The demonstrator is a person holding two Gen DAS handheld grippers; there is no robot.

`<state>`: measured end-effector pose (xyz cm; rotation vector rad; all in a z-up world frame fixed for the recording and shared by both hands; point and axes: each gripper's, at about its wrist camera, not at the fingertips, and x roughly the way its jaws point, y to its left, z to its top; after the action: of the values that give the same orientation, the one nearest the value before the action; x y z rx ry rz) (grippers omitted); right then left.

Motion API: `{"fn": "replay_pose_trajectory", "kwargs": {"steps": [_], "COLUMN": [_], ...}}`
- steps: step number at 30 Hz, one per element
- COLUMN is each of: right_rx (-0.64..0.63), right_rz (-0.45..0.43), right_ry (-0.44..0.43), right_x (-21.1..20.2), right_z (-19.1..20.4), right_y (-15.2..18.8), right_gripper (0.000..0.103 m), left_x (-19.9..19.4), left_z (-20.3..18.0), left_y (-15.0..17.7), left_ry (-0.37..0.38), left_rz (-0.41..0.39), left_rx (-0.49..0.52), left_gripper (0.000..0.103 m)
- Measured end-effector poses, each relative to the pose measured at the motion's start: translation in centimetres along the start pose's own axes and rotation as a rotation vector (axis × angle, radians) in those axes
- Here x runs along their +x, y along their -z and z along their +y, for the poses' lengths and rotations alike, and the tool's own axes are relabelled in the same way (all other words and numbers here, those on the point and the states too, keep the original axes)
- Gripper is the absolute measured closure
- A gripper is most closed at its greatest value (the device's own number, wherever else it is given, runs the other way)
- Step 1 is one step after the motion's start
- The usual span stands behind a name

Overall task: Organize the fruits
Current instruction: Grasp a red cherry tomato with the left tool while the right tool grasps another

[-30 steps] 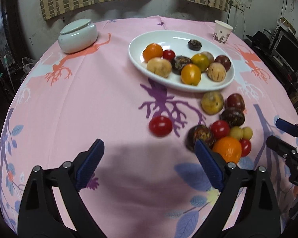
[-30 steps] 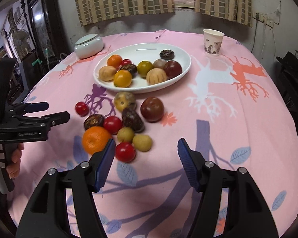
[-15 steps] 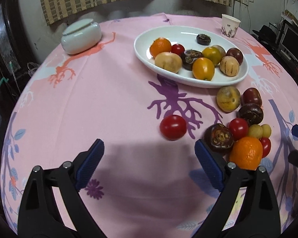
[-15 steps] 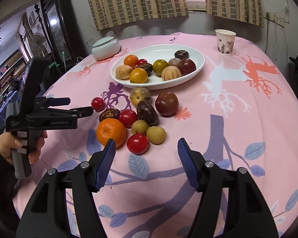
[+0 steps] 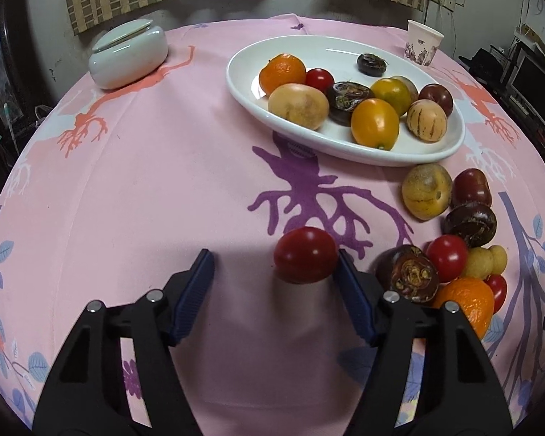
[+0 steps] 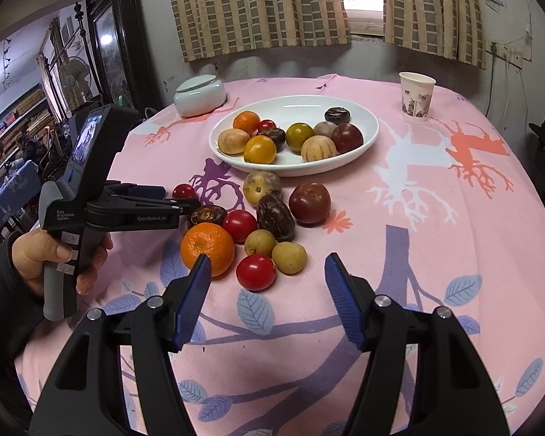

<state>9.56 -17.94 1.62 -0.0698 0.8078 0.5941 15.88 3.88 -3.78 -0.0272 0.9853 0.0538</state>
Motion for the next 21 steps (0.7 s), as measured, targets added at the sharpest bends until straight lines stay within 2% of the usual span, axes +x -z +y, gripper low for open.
{"fn": "replay_pose_trajectory", "kwargs": {"steps": [5,7,8,11,14,17,21], "right_rx": [0.009,0.014,0.014,0.003,-0.026,-0.063,-0.103], "right_rz": [0.018,0.016,0.017,0.027,0.033,0.068,0.101], "right_ry": [0.017,0.023,0.027,0.046,0.047,0.034,0.068], "right_x": [0.5,0.4,0.5,0.8,1.0,1.7,2.6], "right_z": [-0.2,-0.4,-0.4,-0.5,-0.1,0.6,1.5], "right_y": [0.2,0.2,0.2,0.3,0.5,0.9,1.4], "right_gripper": [0.038,0.038,0.038,0.038,0.038,0.038,0.038], "left_x": [0.0,-0.1,-0.3,-0.8,-2.3,-3.7,-6.4], "left_z": [-0.2,-0.3,-0.5,-0.7,-1.1,-1.1,-1.1], "left_y": [-0.1,-0.1,-0.1,0.1,0.8,1.7,2.9], "left_ry": [-0.01,0.013,0.013,-0.033,-0.016,-0.001,0.012], "left_rz": [-0.017,-0.024,-0.03,-0.037,-0.054,-0.037,-0.095], "left_rx": [-0.003,0.002,0.01,0.008,0.016,-0.003,-0.014], "left_gripper": [0.04,0.057,0.071,0.072,0.072,0.072,0.072]}}
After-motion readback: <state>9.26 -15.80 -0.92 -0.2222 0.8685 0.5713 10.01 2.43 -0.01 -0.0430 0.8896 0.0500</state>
